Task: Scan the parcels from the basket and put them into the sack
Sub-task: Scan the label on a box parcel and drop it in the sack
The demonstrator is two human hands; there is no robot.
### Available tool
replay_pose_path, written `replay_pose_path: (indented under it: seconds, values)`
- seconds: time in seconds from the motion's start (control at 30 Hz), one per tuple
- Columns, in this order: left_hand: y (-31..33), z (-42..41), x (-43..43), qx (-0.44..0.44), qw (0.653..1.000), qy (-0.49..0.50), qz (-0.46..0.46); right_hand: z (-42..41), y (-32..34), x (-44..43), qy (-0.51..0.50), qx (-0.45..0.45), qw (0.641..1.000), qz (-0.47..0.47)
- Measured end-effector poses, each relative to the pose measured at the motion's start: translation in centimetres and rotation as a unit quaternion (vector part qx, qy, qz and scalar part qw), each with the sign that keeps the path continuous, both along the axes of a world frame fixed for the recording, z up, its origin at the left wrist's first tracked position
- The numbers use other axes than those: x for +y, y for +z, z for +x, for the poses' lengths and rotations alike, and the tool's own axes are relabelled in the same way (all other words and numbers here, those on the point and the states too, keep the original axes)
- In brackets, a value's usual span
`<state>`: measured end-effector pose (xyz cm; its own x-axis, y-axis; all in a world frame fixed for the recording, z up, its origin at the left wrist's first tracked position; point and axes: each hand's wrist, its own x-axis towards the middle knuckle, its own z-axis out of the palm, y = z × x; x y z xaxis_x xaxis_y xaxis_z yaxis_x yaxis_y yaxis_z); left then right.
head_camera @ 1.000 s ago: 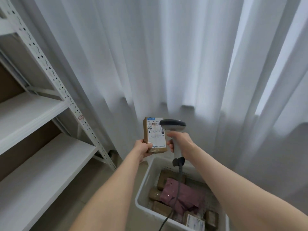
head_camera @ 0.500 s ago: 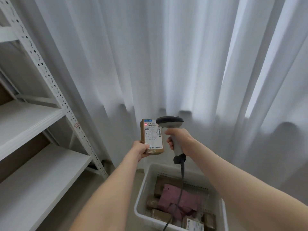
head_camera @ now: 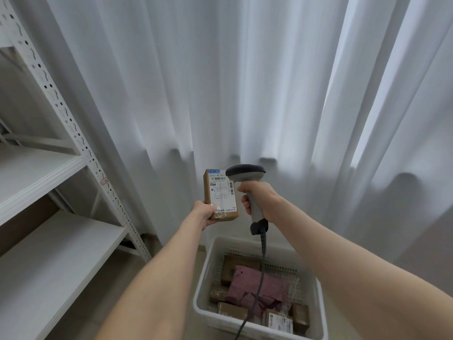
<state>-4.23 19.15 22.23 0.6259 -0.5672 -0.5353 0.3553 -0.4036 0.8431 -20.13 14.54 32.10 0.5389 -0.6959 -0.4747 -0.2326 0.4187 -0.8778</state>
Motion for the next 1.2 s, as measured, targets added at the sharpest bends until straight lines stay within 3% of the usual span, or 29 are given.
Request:
replay_pose_path:
  seconds: [0.47, 0.73, 1.2]
  values:
    - [-0.1, 0.3, -0.3, 0.003, 1.0, -0.006, -0.006, 0.0, 0.7, 0.7, -0.001, 0.01, 1.0, -0.011]
    - [0.0, 0.4, 0.1, 0.007, 1.0, -0.015, -0.008, -0.3, 0.0, -0.2, 0.044, -0.067, 0.996, 0.033]
    - [0.2, 0.2, 0.6, 0.003, 1.0, -0.016, -0.005, 0.8, 0.1, 1.3, -0.016, 0.012, 0.999, -0.033]
